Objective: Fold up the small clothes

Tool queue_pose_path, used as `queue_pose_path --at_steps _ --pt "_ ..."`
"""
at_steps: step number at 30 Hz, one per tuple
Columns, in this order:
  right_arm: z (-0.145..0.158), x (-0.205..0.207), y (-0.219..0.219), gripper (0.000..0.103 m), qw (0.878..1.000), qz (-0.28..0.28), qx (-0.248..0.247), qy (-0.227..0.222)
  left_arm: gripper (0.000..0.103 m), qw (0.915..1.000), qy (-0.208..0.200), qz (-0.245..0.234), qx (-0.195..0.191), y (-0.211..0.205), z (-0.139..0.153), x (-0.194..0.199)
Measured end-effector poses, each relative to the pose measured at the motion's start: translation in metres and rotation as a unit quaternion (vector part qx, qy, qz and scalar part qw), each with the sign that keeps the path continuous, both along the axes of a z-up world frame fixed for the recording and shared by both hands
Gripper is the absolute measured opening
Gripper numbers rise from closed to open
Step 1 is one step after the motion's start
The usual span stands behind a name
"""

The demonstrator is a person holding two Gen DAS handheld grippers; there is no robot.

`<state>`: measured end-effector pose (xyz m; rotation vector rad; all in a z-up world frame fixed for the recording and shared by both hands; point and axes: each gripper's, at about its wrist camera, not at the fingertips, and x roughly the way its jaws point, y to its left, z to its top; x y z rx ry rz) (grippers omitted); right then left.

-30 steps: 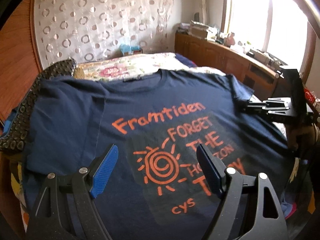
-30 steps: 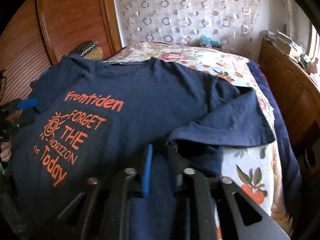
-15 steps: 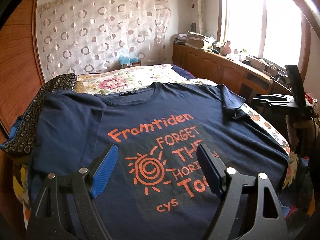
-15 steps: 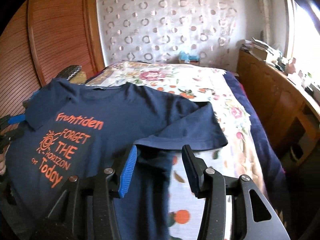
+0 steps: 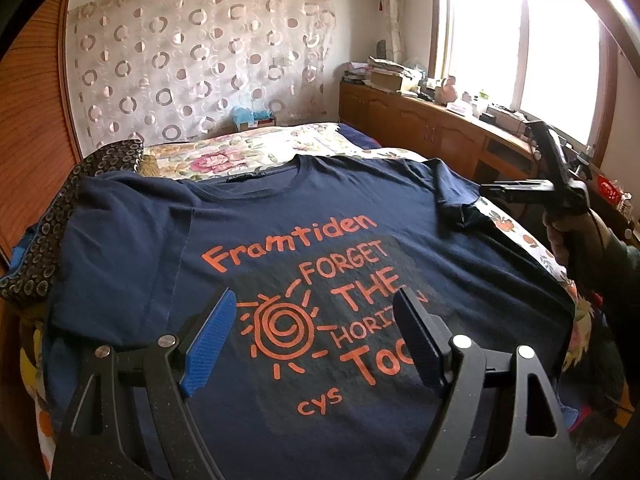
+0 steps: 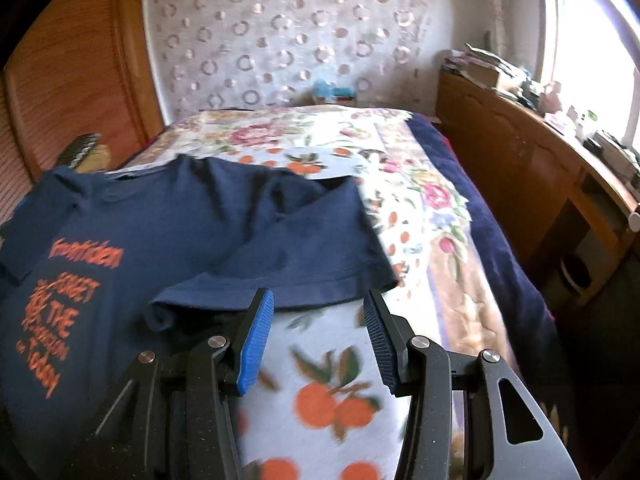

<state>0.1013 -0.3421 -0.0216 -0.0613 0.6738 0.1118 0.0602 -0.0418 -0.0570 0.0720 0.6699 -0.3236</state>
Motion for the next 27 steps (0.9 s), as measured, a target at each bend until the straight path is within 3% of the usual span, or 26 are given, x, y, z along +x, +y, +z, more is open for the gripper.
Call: queue_pose_path --at_steps 8,12,14,15,16,21,27 --pt "-0.006 0.043 -0.016 0.049 0.998 -0.026 0.025 0.041 0.081 1.0000 0.005 -0.001 0.001 -0.001 -0.004 0.000" --pt "-0.008 0.054 -0.009 0.047 0.998 -0.011 0.008 0.053 0.081 1.0000 0.007 -0.001 0.001 0.000 -0.005 0.000" --pt "-0.006 0.057 -0.007 0.039 0.999 -0.005 0.000 0.049 0.081 1.0000 0.008 0.000 -0.001 0.001 -0.006 0.001" --pt "-0.005 0.057 -0.007 0.030 0.999 -0.003 -0.005 0.047 0.081 1.0000 0.009 0.000 -0.002 0.001 -0.006 0.001" --pt "-0.004 0.058 -0.006 0.011 0.999 0.007 -0.003 0.049 0.081 1.0000 0.010 0.000 -0.002 0.001 -0.006 0.001" --pt "0.004 0.056 0.009 0.005 0.999 0.037 -0.015 0.037 0.081 1.0000 0.008 0.002 -0.003 0.003 -0.006 0.000" --pt "0.036 0.041 0.058 0.004 0.994 0.104 -0.011 -0.018 0.081 0.9999 0.007 0.007 -0.008 0.008 -0.006 0.000"
